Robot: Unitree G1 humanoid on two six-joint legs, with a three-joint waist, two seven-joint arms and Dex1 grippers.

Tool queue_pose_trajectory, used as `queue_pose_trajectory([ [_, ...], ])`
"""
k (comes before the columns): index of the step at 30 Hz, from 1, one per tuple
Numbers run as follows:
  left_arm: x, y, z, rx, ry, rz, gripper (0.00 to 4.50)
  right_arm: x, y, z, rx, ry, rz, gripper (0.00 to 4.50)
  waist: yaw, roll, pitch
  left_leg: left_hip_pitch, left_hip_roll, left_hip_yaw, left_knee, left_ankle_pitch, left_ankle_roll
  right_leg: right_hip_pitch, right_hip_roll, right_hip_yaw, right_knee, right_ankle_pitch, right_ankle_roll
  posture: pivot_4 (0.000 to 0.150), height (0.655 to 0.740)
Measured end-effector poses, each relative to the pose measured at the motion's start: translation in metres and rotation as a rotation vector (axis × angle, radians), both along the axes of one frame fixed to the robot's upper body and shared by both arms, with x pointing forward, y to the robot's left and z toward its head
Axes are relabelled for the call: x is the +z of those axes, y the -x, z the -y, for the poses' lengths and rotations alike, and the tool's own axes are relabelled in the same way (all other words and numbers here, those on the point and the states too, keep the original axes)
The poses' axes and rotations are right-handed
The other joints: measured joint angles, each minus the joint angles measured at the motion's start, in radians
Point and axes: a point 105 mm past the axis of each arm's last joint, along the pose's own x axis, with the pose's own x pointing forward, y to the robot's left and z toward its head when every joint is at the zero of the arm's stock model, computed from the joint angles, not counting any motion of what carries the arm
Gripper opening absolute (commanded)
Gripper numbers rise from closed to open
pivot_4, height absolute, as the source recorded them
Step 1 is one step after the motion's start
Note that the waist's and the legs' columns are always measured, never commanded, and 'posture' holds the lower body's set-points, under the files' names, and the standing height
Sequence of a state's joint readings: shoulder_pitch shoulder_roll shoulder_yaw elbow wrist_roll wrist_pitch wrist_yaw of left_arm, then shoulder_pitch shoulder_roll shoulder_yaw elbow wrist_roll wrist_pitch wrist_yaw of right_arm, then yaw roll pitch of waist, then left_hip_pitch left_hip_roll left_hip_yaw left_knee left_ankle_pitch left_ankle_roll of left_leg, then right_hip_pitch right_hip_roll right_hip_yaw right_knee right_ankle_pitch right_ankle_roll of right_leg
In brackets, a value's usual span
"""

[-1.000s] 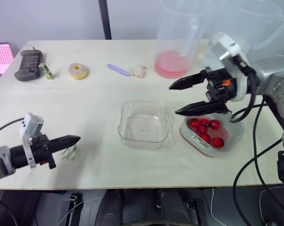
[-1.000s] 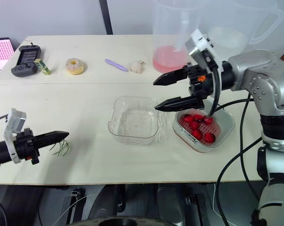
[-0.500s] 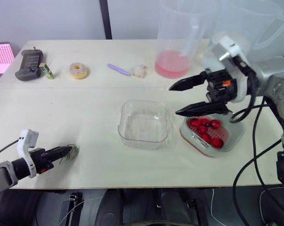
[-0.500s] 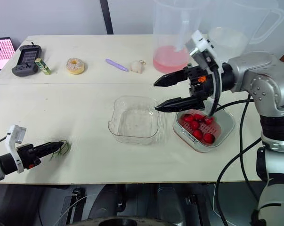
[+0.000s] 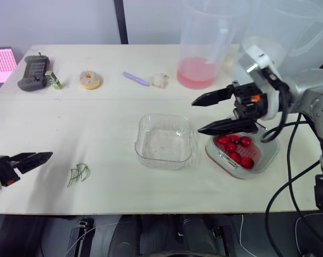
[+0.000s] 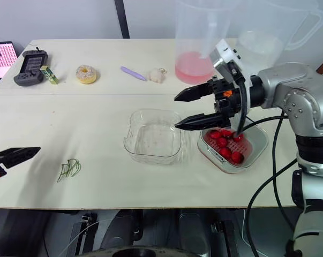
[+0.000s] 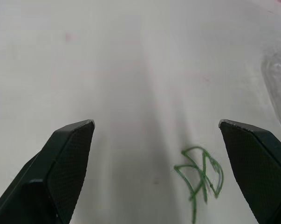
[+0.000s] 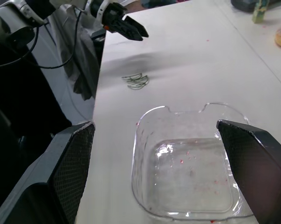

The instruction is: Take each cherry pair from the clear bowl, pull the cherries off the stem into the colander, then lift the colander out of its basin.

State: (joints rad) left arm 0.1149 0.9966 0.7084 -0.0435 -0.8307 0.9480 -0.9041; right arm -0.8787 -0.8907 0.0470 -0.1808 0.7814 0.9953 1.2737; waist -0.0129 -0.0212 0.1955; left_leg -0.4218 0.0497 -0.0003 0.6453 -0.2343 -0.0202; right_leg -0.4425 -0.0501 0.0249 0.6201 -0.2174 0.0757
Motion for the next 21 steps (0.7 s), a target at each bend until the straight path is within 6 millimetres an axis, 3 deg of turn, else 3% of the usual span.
queue_pose_trajectory([
  [6,0.060,-0.010,0.078,-0.459,0.067,0.263,4.49,-0.014,0.007,0.015,-0.135,0.015,-0.054,4.50,0.003,0.000,0.000,-0.005,-0.002,0.002,0.001,0.001,-0.001,-0.001,-0.003,0.000,-0.002,0.000,0.000,0.150,0.7400],
  [11,0.065,-0.022,0.120,-0.710,0.056,0.257,4.49,-0.034,0.013,0.052,-0.375,0.105,-0.087,4.50,0.005,-0.001,0.000,-0.004,-0.002,0.001,0.003,0.001,-0.001,0.000,0.001,0.000,0.000,0.000,0.001,0.150,0.7400],
  [14,0.084,-0.026,0.159,-0.939,0.043,0.295,4.49,-0.045,0.022,0.075,-0.546,0.138,-0.109,4.50,0.012,-0.001,-0.001,-0.003,-0.001,-0.002,0.004,0.001,-0.001,0.001,0.003,0.000,0.002,0.001,0.001,0.150,0.7400],
  [17,0.100,-0.029,0.188,-1.106,0.032,0.327,4.49,-0.048,0.038,0.091,-0.669,0.176,-0.104,4.50,0.012,0.000,-0.001,-0.002,-0.001,-0.001,0.004,0.001,0.000,0.001,0.004,0.001,0.002,0.000,0.002,0.150,0.7400],
  [21,0.105,-0.044,0.214,-1.227,0.044,0.333,4.49,-0.055,0.069,0.105,-0.812,0.160,-0.112,4.50,0.013,-0.001,-0.001,-0.002,-0.001,-0.004,0.005,0.001,0.000,0.001,0.006,0.001,0.007,-0.001,0.005,0.150,0.7400],
])
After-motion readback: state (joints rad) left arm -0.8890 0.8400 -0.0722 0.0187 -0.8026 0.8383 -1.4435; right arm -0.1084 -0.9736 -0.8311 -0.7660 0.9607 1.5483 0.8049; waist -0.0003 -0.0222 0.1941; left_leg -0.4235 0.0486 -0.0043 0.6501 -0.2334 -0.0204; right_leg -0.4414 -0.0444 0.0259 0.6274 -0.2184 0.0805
